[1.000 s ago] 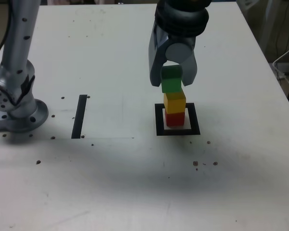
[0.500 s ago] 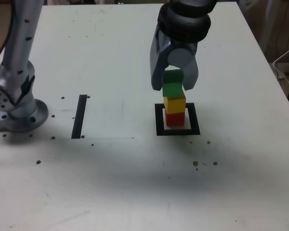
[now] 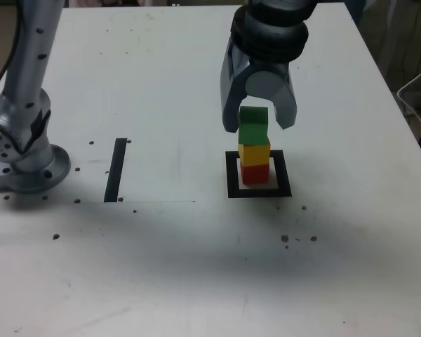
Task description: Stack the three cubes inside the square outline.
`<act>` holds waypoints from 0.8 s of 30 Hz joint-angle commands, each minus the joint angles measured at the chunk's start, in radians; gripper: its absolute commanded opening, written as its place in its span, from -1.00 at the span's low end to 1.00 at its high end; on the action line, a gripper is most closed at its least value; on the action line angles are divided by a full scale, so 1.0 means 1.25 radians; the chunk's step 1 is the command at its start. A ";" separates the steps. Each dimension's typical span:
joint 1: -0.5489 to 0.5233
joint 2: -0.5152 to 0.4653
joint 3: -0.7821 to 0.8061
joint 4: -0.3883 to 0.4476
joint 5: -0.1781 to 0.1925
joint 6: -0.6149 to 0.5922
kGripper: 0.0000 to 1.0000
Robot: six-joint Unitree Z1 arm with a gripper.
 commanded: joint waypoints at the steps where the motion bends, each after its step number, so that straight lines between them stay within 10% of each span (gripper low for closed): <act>1: 0.002 -0.005 0.001 0.010 -0.001 0.001 0.84; 24: 0.002 -0.132 0.114 -0.010 -0.029 0.033 0.99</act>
